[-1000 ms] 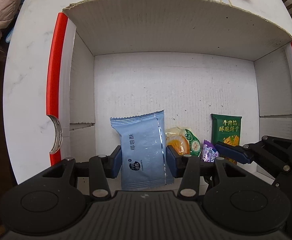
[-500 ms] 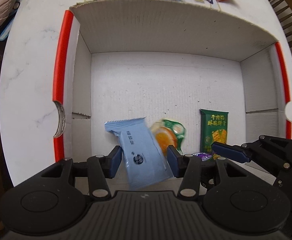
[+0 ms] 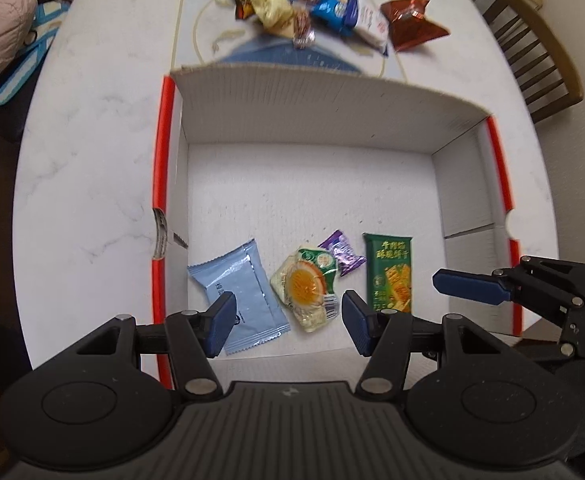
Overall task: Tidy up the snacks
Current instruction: 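Lift both open grippers out of the box toward the snack pile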
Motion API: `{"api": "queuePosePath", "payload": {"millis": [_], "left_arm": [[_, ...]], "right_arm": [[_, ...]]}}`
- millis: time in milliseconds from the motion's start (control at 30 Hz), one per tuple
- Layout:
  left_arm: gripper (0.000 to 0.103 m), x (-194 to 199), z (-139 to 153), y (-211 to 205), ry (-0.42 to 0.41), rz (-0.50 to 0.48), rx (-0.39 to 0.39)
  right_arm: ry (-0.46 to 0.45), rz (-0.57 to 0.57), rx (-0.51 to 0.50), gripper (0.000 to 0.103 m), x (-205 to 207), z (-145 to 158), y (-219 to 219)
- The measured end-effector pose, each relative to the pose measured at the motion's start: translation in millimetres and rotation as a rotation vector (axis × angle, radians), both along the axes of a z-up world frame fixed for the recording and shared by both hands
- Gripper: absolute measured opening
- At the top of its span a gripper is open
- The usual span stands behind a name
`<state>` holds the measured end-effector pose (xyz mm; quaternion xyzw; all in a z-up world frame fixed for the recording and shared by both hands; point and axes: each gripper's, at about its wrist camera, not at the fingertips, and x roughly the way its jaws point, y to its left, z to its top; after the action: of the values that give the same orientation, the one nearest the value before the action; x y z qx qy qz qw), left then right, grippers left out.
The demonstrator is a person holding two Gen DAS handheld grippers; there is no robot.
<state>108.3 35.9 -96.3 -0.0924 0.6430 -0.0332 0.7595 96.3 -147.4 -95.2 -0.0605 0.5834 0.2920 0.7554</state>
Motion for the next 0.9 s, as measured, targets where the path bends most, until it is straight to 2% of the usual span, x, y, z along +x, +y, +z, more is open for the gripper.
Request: {"api": "queuePosePath", "payload": {"millis": [233,367,433,500,600,833,900], "left_arm": [[0.058,-9.4,36.2,-0.4,-0.097,-0.018,-0.013],[0.058,-12.0,61.5,-1.0,-0.179,-0.015,0.010],[0.058,-11.3,74.5,-1.8,-0.218,-0.015,0.014],[0.058,-8.8,87.5,-2.4,-0.251,-0.013,0.014],[0.064,-2.4,105.5,-2.3,-0.291,-0.013,0.009],[0.065,18.1,138.6,-5.7,-0.358,-0.010,0.001],[0.069,25.7,144.8,-5.4,-0.374,-0.006,-0.005]], "right_arm": [[-0.059,-0.023,0.041,0.053,0.1,31.6,-10.4],[-0.118,-0.040,0.067,0.064,3.2,55.0,-17.8],[-0.142,-0.047,0.082,0.065,6.7,66.7,-20.8],[-0.171,-0.058,0.094,0.070,12.2,79.2,-24.3],[-0.207,-0.076,0.112,0.076,22.8,95.0,-30.2],[-0.286,-0.121,0.128,0.087,53.9,126.0,-44.6],[-0.306,-0.136,0.128,0.092,63.9,131.6,-48.7]]}}
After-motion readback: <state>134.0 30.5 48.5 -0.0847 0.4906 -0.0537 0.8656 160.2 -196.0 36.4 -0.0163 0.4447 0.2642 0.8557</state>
